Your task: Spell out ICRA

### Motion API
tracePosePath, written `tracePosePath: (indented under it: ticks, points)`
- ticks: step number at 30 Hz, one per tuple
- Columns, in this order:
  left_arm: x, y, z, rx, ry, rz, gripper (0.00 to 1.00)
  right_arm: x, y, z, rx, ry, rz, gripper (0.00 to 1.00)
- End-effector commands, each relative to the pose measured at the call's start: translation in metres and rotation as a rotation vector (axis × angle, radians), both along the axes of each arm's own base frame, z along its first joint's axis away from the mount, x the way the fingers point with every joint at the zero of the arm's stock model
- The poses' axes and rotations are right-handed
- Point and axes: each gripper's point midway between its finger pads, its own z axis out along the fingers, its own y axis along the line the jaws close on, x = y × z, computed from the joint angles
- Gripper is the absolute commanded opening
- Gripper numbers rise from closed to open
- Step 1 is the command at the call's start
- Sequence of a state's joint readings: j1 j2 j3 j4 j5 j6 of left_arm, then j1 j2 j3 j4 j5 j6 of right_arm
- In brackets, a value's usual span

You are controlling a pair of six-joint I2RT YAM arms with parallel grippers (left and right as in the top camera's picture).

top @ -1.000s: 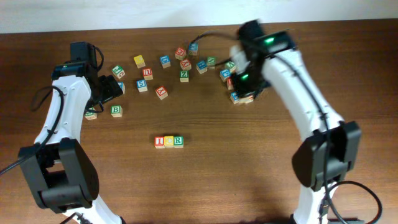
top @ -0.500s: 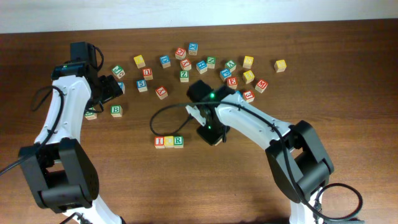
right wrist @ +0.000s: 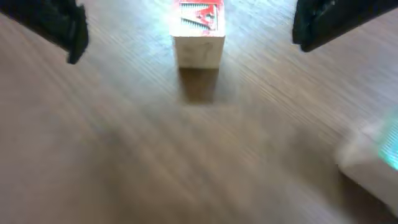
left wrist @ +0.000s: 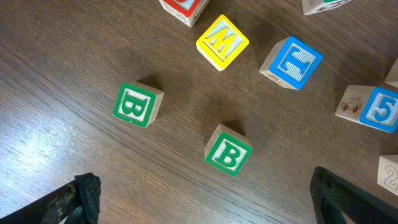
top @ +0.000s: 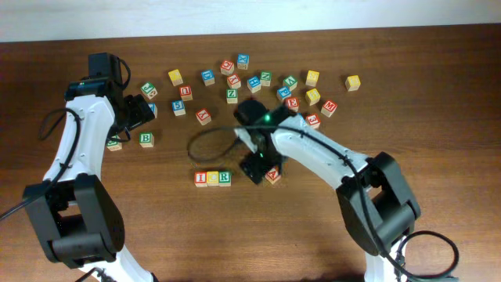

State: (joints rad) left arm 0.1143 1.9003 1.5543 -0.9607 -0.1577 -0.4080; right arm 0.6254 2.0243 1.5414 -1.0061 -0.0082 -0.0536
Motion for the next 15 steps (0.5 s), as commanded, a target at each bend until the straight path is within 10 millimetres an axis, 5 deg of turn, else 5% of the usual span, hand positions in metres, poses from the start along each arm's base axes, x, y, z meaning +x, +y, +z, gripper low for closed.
tracePosePath:
  ticks: [1, 4, 10, 15]
  points:
    - [-0.002, 0.001, -0.003, -0.001, 0.009, 0.0, 0.99, 0.03, -0.013, 0.041, -0.012, -0.1, -0.361, 0.98]
    - [-0.002, 0.001, -0.003, -0.001, 0.009, 0.0, 0.99, 0.027, -0.034, 0.043, 0.0, -0.022, -0.663, 0.98]
    - [-0.002, 0.001, -0.003, -0.001, 0.009, 0.0, 0.99, 0.002, -0.049, 0.021, -0.031, 0.126, -0.72, 1.0]
    - [-0.002, 0.001, -0.003, -0.001, 0.009, 0.0, 0.99, -0.028, -0.035, -0.003, -0.007, 0.258, -0.844, 0.95]
